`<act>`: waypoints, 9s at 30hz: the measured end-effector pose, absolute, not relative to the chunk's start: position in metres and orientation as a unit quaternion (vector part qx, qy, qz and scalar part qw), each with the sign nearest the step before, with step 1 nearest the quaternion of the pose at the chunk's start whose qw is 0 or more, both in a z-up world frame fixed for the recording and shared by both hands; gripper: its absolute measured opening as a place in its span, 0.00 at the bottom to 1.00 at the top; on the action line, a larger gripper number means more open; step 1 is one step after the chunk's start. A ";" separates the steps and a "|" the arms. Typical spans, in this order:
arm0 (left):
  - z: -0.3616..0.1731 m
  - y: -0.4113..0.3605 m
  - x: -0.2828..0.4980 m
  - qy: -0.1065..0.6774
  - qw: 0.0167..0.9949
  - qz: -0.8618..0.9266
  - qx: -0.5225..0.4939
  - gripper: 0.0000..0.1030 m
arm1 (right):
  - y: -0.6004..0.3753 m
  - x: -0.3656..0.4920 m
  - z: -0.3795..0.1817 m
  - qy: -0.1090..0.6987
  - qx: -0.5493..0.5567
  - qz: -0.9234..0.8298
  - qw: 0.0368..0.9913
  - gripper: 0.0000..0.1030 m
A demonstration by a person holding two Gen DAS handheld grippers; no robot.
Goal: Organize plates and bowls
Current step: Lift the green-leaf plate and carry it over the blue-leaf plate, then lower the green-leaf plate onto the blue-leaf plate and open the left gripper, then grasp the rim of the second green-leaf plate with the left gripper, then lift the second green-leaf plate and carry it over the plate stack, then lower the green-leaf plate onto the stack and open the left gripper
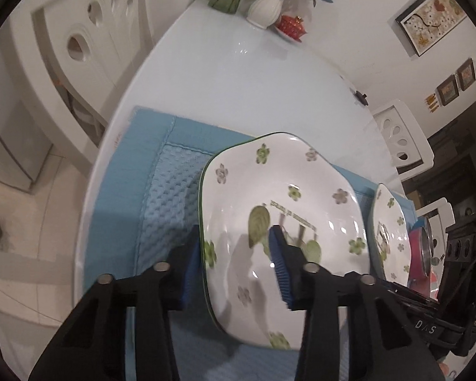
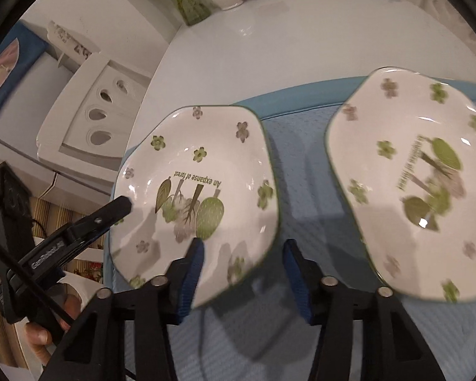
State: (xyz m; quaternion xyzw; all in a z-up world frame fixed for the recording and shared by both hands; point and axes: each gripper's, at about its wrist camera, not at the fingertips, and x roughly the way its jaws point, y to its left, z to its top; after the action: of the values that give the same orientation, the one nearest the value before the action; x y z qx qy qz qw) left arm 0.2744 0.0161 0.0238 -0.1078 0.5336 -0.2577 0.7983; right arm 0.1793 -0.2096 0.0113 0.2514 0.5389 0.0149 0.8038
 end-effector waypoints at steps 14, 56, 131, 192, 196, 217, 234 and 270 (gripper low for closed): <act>0.013 0.014 0.278 0.504 0.813 -0.273 -0.102 0.22 | -0.198 0.200 -0.001 0.528 0.153 0.056 0.833 0.31; 0.079 0.022 -0.017 0.502 0.814 -0.290 -0.037 0.23 | -0.176 -0.088 0.084 0.532 0.117 0.104 0.832 0.31; 0.132 -0.139 0.160 0.459 0.805 -0.375 0.034 0.48 | -0.330 0.030 0.075 0.474 0.297 -0.066 0.826 0.55; 0.058 -0.154 0.217 0.466 0.785 -0.405 0.053 0.22 | -0.321 0.095 0.026 0.478 0.122 -0.023 0.870 0.36; 0.079 -0.148 0.206 0.440 0.797 -0.409 0.060 0.22 | -0.314 0.089 0.045 0.462 0.116 -0.012 0.879 0.35; 0.139 -0.101 0.120 0.408 0.819 -0.401 0.052 0.22 | -0.278 0.017 0.107 0.432 0.081 0.034 0.897 0.35; 0.140 -0.036 -0.018 0.445 0.822 -0.355 0.035 0.22 | -0.225 -0.123 0.113 0.460 0.082 0.087 0.880 0.35; 0.055 0.003 -0.043 0.523 0.796 -0.305 0.009 0.22 | -0.184 -0.140 0.038 0.551 0.074 0.110 0.824 0.35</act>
State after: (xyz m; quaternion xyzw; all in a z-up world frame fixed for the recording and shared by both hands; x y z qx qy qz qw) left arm -0.0434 0.0035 0.0554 0.0093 0.5235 -0.3045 0.7957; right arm -0.1404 -0.1836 0.0379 0.0738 0.5507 0.1103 0.8241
